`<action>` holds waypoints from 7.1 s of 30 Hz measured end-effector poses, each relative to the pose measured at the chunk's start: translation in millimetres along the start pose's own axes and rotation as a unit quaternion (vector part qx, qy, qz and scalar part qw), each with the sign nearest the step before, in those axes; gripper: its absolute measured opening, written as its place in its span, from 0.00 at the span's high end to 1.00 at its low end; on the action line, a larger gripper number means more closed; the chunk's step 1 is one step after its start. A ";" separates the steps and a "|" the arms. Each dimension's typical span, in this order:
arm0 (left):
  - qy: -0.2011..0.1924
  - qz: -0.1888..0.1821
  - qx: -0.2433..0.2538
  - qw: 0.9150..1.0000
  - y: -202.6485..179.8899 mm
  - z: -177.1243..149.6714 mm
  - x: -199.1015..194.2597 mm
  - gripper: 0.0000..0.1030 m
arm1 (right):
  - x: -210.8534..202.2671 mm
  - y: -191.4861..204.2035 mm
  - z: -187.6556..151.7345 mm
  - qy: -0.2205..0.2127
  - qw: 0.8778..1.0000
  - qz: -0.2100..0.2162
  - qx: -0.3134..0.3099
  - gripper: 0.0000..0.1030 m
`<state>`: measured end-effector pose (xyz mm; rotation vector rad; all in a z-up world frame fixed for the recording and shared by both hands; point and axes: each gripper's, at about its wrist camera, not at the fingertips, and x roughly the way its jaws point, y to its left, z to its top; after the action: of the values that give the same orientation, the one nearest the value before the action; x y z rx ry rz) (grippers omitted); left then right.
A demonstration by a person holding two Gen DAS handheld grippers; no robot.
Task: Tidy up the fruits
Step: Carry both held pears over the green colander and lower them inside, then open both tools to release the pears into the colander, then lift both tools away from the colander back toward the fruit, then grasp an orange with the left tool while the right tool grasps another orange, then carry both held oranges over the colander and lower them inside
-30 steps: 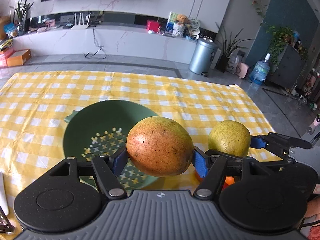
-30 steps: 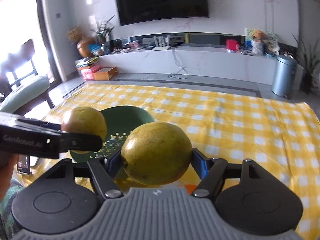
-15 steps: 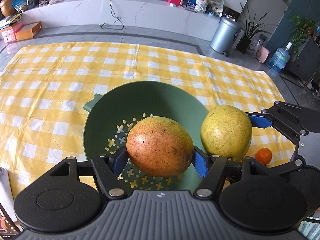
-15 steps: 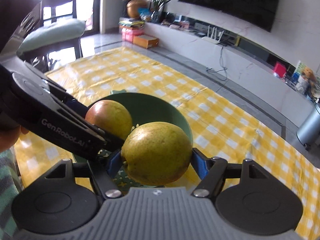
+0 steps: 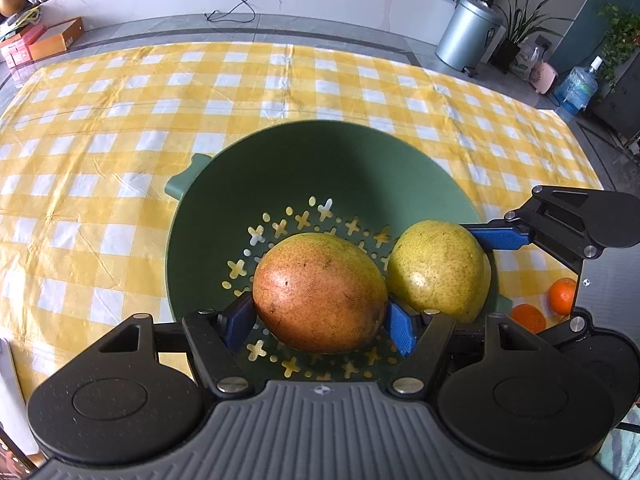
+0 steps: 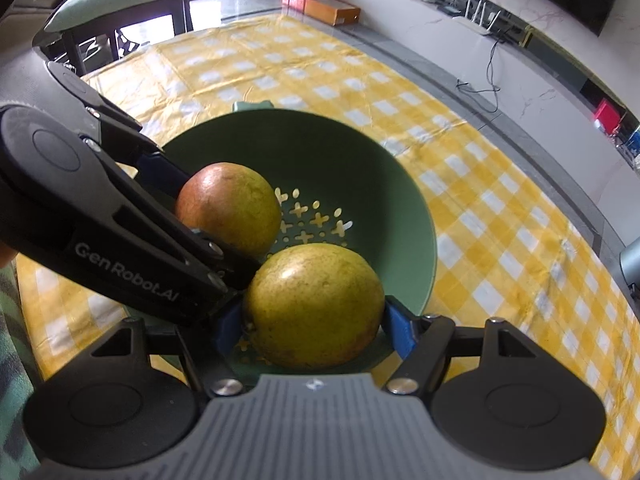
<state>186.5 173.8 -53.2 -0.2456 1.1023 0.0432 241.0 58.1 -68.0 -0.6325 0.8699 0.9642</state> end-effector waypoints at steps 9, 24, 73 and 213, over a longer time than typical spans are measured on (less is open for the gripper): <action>0.013 0.027 0.028 0.999 -3.4 0.2 7.6 0.24 | 18.6 7.7 6.0 0.038 0.999 0.008 -0.028 0.33; 0.024 0.067 0.060 0.996 -9.1 -0.6 17.3 0.23 | 17.1 10.5 8.2 0.069 0.997 0.009 -0.036 0.33; -0.137 0.000 0.101 0.985 -97.6 -65.9 -79.7 0.18 | -125.1 -2.6 -104.8 -0.086 0.976 -0.070 0.190 0.28; -0.088 -0.066 -0.065 0.992 -23.6 -36.7 -52.5 0.51 | -107.2 -0.9 -70.4 -0.170 0.949 -0.008 0.267 0.67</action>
<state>134.1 147.5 -18.2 -0.4223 0.9065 0.0188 186.3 -43.9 -12.8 -0.0045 0.7675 0.7468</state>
